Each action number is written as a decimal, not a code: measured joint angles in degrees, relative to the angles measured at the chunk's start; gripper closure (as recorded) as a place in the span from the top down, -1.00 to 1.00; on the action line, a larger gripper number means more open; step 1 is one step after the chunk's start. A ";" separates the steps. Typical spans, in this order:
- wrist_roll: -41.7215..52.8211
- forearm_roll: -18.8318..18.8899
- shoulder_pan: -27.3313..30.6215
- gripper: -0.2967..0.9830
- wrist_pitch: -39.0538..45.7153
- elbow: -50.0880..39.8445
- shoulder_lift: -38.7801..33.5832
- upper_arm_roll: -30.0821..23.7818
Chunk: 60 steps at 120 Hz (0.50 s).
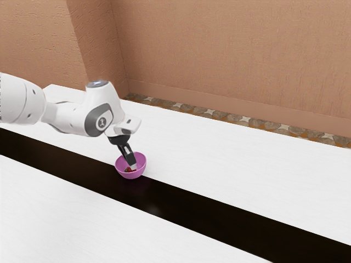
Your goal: Take strawberry from the bowl
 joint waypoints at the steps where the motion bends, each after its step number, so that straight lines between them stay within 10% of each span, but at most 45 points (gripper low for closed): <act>1: 0.14 -0.05 -0.07 0.09 -0.02 0.02 0.07 0.09; 28: 1.24 -0.66 -2.23 -0.09 -4.67 3.43 2.04 2.23; 60: 0.84 -1.00 -3.48 0.18 -10.36 5.65 3.84 2.78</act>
